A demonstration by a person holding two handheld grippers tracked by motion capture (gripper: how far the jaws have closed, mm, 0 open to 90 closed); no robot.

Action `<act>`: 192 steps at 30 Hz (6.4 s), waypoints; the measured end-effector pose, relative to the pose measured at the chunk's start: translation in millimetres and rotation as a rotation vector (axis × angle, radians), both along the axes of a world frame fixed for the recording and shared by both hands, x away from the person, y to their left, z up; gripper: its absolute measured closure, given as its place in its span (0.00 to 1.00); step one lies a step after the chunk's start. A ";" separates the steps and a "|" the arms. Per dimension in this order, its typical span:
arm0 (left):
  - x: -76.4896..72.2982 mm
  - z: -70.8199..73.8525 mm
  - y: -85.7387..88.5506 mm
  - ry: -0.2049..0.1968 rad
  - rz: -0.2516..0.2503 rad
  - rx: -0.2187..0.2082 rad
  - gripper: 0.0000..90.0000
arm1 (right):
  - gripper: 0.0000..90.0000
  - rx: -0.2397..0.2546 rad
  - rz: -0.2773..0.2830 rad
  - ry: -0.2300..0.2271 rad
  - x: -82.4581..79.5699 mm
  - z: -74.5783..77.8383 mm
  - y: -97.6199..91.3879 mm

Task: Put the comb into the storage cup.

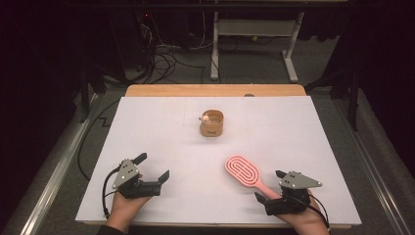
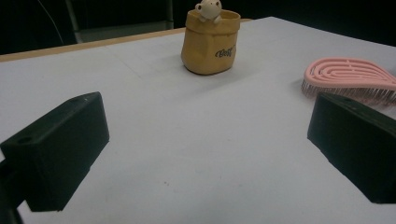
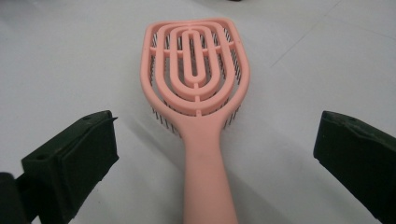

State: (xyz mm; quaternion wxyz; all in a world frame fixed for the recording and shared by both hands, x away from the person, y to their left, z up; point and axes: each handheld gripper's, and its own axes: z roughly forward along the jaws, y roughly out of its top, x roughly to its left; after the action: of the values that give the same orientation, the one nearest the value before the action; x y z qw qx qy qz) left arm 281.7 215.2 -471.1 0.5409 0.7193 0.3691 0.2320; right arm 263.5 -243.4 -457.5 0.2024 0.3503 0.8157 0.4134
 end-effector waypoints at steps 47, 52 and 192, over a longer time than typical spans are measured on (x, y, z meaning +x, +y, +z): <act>0.9 3.2 3.6 -0.016 -0.007 -0.028 0.00 | 0.00 -0.146 0.065 0.047 42.5 47.9 55.2; 1.1 3.1 4.0 -0.015 -0.005 -0.034 0.00 | 0.00 -0.162 0.062 0.060 48.6 45.4 60.1; 1.1 4.8 4.4 -0.029 0.005 -0.033 0.00 | 0.22 -0.189 0.029 0.142 65.4 26.9 62.9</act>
State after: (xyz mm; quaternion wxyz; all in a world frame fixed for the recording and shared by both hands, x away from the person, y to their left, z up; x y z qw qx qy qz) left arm 282.8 219.6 -466.3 0.5574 0.7059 0.3667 0.2378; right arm 328.9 -180.5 -430.5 0.1703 0.3463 0.8682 0.3118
